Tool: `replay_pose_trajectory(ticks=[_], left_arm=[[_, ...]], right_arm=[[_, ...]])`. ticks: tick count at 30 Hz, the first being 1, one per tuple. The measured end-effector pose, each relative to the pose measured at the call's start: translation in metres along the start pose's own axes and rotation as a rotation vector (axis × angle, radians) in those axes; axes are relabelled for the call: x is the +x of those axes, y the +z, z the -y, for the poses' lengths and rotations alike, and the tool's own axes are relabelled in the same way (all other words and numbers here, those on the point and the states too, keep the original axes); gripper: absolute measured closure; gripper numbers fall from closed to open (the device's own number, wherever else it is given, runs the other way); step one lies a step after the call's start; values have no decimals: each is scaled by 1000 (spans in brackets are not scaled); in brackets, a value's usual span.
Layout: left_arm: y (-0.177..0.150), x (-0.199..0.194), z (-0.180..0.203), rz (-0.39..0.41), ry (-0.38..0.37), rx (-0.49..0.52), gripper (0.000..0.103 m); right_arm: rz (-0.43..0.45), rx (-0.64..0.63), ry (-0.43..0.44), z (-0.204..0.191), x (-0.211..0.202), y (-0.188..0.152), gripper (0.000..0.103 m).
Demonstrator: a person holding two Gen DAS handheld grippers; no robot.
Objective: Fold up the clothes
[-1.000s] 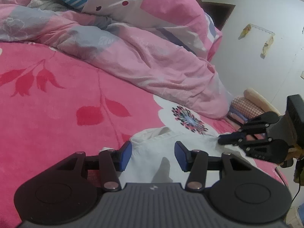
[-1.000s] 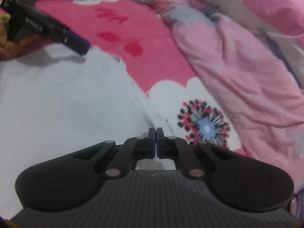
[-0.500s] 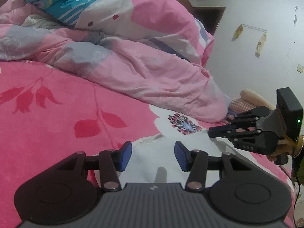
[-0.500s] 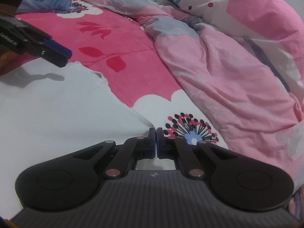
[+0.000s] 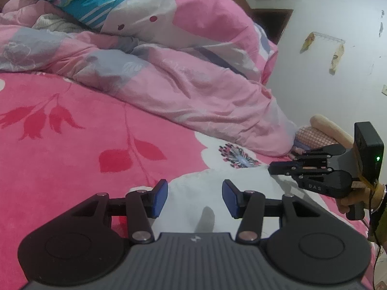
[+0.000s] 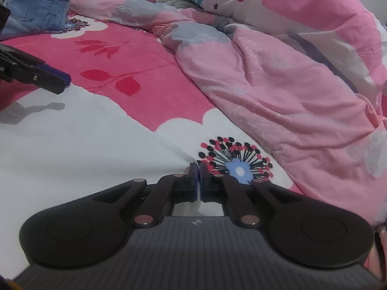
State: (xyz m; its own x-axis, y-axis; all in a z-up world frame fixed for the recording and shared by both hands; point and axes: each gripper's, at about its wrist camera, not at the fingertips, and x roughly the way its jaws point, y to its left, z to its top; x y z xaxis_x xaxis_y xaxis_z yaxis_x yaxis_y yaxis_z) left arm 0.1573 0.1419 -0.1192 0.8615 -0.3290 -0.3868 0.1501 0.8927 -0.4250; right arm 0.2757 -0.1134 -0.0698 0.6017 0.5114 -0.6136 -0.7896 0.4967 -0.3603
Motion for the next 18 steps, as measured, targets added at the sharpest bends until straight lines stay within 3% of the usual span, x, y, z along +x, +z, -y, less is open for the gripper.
replay_pose_trajectory(ticks=[5, 9, 18], left_arm=[[0, 2, -3, -13, 8, -12, 53], [0, 4, -4, -24, 11, -17, 53], [0, 7, -12, -45, 1, -64, 53]], right_arm=[[53, 149, -104, 44, -40, -10, 87], [96, 333, -205, 96, -87, -31, 85], [-60, 660, -150, 127, -113, -125, 81]])
